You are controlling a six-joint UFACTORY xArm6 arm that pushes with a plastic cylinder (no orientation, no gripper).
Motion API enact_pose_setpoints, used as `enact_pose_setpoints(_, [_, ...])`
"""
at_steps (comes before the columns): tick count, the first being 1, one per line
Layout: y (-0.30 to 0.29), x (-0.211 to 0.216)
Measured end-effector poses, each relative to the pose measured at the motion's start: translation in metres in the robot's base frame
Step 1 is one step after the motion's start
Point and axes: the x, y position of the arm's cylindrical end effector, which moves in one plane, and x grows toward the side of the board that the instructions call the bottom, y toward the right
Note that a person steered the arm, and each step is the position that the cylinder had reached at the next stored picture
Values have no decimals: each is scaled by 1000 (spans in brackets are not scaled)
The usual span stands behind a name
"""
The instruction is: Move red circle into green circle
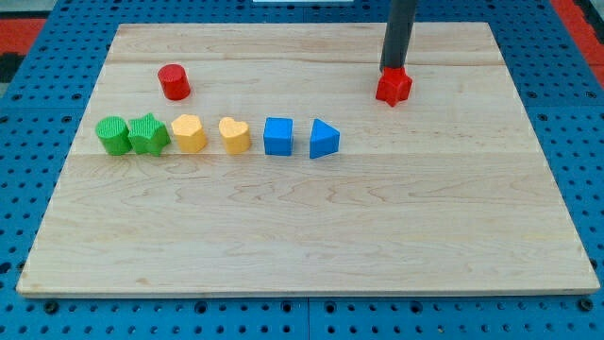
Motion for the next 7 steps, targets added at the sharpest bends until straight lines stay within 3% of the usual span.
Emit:
enact_pose_setpoints(4, [0, 96])
enact_pose_setpoints(6, [-27, 30])
enact_pose_setpoints(7, [-81, 30])
